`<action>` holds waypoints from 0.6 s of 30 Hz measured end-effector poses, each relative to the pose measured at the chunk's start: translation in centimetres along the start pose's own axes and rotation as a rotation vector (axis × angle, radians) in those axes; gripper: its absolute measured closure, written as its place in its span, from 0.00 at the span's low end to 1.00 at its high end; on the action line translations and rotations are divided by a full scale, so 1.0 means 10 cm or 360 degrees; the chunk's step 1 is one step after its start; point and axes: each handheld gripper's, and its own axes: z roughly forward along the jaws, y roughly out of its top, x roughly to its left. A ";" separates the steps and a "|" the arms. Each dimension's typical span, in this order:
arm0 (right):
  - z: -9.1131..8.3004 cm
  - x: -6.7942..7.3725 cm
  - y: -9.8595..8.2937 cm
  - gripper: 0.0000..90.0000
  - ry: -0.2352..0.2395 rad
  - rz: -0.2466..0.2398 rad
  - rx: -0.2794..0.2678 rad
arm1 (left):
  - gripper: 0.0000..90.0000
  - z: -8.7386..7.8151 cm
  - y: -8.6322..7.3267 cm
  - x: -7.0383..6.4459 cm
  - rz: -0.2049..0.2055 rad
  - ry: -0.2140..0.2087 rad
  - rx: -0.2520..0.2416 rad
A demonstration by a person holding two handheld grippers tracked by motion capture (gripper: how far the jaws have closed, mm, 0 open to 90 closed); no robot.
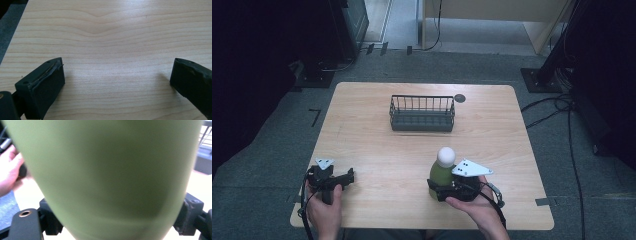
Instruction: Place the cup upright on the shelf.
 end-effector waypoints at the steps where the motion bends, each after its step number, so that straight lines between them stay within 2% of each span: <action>1: 0.00 0.01 0.01 0.20 -0.0010 -0.0011 0.0005 | 0.00 0.00 0.00 0.00 -0.0001 0.0000 0.0000; 4: -0.01 0.01 0.04 0.21 -0.0044 -0.0038 0.0028 | 0.00 0.00 0.00 0.00 -0.0001 0.0000 0.0000; 7: -0.01 -0.01 0.05 0.22 -0.0059 -0.0024 0.0021 | 0.00 0.00 0.00 0.00 -0.0001 0.0000 0.0001; 9: -0.01 -0.05 0.08 0.22 -0.0101 0.0001 -0.0005 | 0.00 0.00 0.00 0.00 0.0000 0.0000 0.0002; 18: -0.01 -0.12 0.24 0.22 -0.0137 0.0007 -0.0036 | 0.00 0.00 0.00 0.00 -0.0003 -0.0001 0.0001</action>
